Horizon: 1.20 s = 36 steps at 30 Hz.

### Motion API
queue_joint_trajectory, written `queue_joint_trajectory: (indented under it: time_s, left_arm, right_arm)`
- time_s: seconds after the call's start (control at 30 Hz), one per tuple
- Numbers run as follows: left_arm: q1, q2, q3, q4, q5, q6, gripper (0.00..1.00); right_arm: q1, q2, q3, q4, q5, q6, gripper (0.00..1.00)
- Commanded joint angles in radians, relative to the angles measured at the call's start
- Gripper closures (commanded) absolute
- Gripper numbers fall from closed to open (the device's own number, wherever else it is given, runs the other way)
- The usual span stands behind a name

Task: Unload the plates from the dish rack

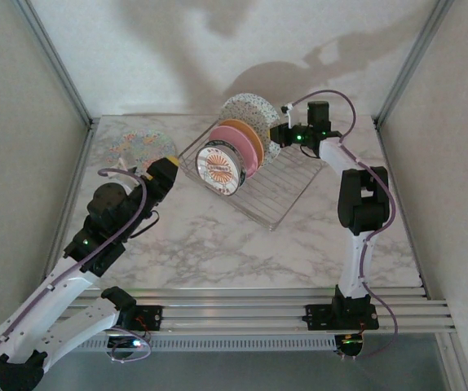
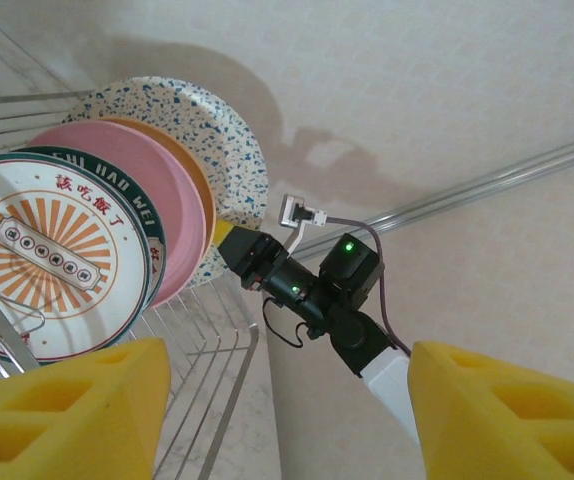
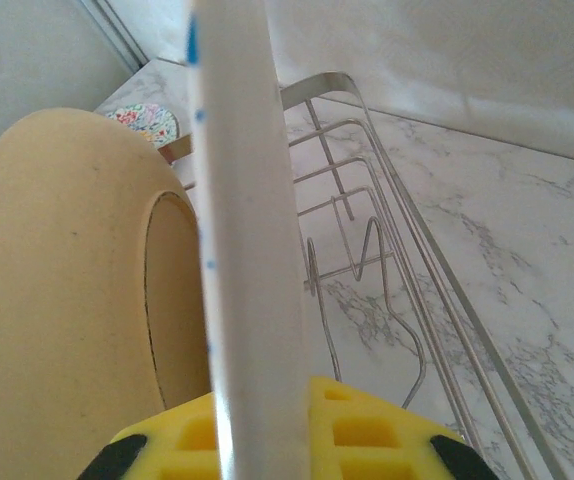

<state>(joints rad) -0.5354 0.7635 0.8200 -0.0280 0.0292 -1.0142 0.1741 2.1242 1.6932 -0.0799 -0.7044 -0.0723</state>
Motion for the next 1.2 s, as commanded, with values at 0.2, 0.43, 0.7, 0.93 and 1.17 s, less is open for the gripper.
queue_joint_trajectory:
  time_s: [0.2,0.43,0.7,0.93,1.17]
  left_arm:
    - [-0.014,-0.011,-0.009,0.013,-0.011,-0.008,0.36]
    - [-0.023,-0.013,-0.009,0.016,-0.015,-0.01,0.36]
    - [-0.027,0.031,0.008,0.062,0.022,-0.001,0.36]
    - [-0.038,0.131,0.054,0.138,0.088,0.022,0.36]
    - [-0.062,0.286,0.144,0.222,0.174,0.047,0.35]
  right_arm:
    - [0.01,-0.125,0.029,-0.01,-0.031,-0.038,1.0]
    - [-0.015,-0.198,0.034,0.0,0.021,-0.05,1.0]
    - [-0.065,-0.33,-0.009,0.075,0.105,-0.022,1.0]
    - [-0.102,-0.476,-0.091,0.166,0.196,0.071,1.0]
    - [-0.113,-0.623,-0.171,0.212,0.295,0.279,1.0]
